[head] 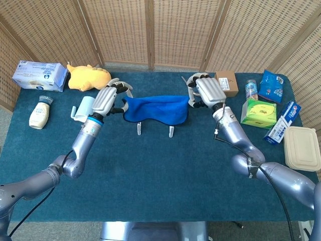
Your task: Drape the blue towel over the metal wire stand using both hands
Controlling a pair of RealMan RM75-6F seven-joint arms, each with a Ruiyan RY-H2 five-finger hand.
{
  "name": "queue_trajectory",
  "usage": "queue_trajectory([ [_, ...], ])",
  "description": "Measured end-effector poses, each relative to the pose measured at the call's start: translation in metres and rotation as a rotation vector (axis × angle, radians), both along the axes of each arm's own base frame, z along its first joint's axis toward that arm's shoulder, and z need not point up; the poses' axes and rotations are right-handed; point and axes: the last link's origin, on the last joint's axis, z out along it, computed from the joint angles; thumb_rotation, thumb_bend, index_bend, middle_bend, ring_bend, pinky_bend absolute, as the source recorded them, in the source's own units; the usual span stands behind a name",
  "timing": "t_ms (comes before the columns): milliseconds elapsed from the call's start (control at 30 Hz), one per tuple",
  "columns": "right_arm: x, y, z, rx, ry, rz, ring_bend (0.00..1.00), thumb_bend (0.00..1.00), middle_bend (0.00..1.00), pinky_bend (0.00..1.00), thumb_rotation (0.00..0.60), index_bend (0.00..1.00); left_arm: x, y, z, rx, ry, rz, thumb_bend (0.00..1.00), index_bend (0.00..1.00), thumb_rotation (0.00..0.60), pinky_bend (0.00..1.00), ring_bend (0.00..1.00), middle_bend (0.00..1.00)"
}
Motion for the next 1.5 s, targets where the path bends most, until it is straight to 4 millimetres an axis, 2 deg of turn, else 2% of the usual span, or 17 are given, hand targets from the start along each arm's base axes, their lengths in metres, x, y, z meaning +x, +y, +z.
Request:
queue_trajectory([
  [567,-0.002,0.0,0.009,-0.019,0.197,0.057,0.11,0.28,0.29,0.14,0.6,0.62,-0.008,0.0,0.012,0.017,0.058,0.01,0.51,0.33,0.6,0.05,0.13,0.23],
  [933,-0.001,-0.001,0.012,-0.041,0.364,0.114,0.06,0.25,0.26,0.1,0.6,0.56,-0.015,0.0,0.021,0.035,0.062,0.02,0.51,0.3,0.6,0.04,0.1,0.2],
  [1000,-0.002,-0.001,0.012,-0.042,0.388,0.119,0.05,0.25,0.24,0.09,0.6,0.53,-0.015,-0.001,0.022,0.036,0.061,0.019,0.51,0.29,0.6,0.04,0.09,0.2],
  [1233,-0.008,0.0,0.013,-0.06,0.495,0.141,0.0,0.24,0.18,0.06,0.6,0.33,-0.017,-0.002,0.031,0.05,0.059,0.016,0.51,0.25,0.6,0.03,0.07,0.18],
  [1500,-0.021,0.003,0.025,-0.086,0.527,0.125,0.0,0.22,0.14,0.06,0.6,0.19,-0.025,-0.009,0.044,0.065,0.073,0.015,0.46,0.22,0.6,0.01,0.04,0.14],
])
